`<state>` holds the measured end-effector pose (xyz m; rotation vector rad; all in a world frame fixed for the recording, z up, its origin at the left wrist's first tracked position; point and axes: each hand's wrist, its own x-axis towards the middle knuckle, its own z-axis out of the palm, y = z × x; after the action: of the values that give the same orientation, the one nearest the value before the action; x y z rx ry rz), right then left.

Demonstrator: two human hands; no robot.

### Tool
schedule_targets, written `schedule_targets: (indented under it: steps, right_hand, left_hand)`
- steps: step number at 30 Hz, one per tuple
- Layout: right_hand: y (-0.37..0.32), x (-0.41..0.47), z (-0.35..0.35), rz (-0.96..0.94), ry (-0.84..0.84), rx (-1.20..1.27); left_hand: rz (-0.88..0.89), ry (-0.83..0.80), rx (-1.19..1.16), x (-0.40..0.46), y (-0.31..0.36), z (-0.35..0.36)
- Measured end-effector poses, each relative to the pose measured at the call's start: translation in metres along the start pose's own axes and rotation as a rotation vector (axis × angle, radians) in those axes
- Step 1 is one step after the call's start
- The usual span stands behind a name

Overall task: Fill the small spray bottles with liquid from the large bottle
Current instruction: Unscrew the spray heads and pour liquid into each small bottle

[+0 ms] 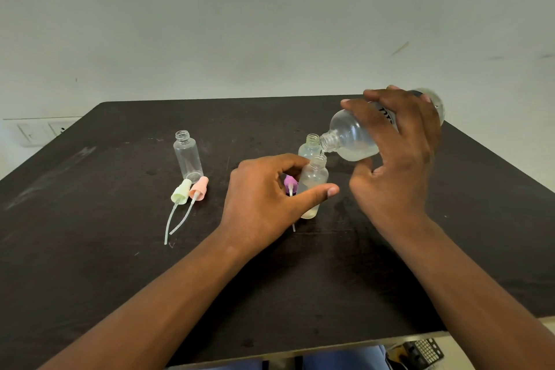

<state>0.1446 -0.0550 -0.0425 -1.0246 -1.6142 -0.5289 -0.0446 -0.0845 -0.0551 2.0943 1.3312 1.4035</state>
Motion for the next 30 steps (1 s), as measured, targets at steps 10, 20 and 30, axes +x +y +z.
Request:
schedule_targets:
  steps: [10, 20, 30]
  right_hand:
    - [0.0003, 0.0004, -0.0004, 0.008, -0.005, -0.003]
    - [0.0008, 0.0007, -0.0001, 0.009, -0.005, -0.005]
    - [0.0004, 0.0005, 0.0002, 0.007, 0.000, -0.005]
  left_hand:
    - [-0.004, 0.005, 0.013, 0.0002, -0.0002, 0.0005]
    - [-0.006, 0.004, 0.011, -0.0001, -0.0009, 0.0009]
    - [0.005, 0.009, 0.011, -0.0003, -0.0010, 0.0006]
